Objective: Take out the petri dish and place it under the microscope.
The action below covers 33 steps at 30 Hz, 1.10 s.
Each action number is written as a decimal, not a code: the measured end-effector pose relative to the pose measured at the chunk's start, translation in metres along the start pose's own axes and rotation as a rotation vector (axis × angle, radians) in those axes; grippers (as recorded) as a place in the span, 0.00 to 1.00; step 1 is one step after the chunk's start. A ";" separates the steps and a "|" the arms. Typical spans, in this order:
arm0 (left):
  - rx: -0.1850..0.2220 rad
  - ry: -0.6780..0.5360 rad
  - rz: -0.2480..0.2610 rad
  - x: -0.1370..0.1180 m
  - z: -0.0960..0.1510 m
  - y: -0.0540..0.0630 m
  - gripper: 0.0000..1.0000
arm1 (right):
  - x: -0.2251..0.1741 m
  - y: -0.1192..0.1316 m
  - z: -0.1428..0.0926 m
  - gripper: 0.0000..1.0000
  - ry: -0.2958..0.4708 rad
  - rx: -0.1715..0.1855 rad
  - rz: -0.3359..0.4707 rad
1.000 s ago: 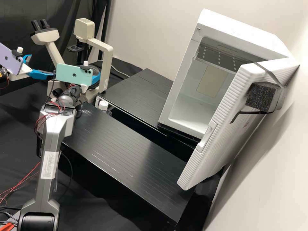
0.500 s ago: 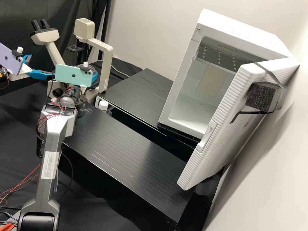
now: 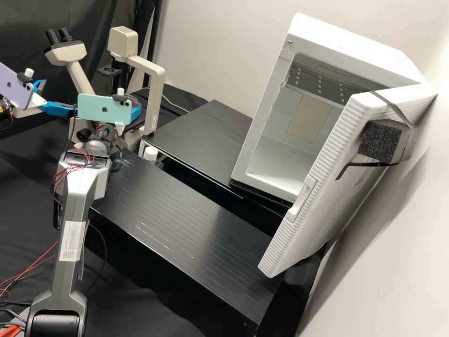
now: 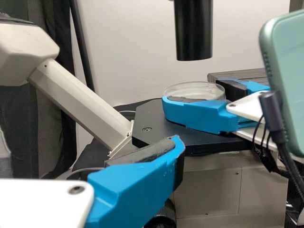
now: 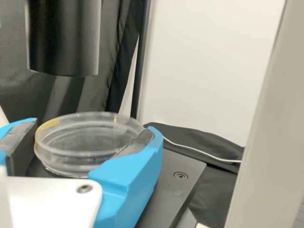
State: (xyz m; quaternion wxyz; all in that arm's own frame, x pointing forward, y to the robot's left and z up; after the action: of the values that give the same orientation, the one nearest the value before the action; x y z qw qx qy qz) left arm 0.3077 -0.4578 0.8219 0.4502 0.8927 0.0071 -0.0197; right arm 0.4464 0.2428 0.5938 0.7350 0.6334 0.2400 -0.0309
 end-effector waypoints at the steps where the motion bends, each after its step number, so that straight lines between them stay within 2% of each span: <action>1: 0.000 0.000 0.000 0.000 0.000 0.000 1.00 | 0.000 0.000 0.001 1.00 -0.006 -0.001 0.002; 11: 0.000 0.000 0.000 0.000 0.000 0.000 1.00 | -0.001 0.000 0.000 1.00 -0.014 -0.010 0.005; 16: 0.000 0.000 0.000 0.000 0.000 0.000 1.00 | -0.010 0.000 0.000 1.00 0.011 0.008 -0.005; 23: 0.000 0.000 0.000 0.000 0.000 0.000 1.00 | -0.033 -0.002 0.001 1.00 0.049 0.046 -0.038; 27: 0.000 0.000 0.000 0.000 0.000 0.000 1.00 | -0.051 0.000 0.003 1.00 0.056 0.044 -0.036; 33: 0.000 0.000 0.000 0.000 0.000 0.000 1.00 | -0.088 0.013 0.011 1.00 0.072 0.030 0.030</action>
State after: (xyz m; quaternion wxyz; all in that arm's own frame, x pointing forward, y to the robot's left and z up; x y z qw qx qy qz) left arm 0.3077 -0.4578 0.8219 0.4502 0.8927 0.0071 -0.0197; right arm 0.3764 0.2119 0.6412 0.7168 0.6484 0.2565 -0.0005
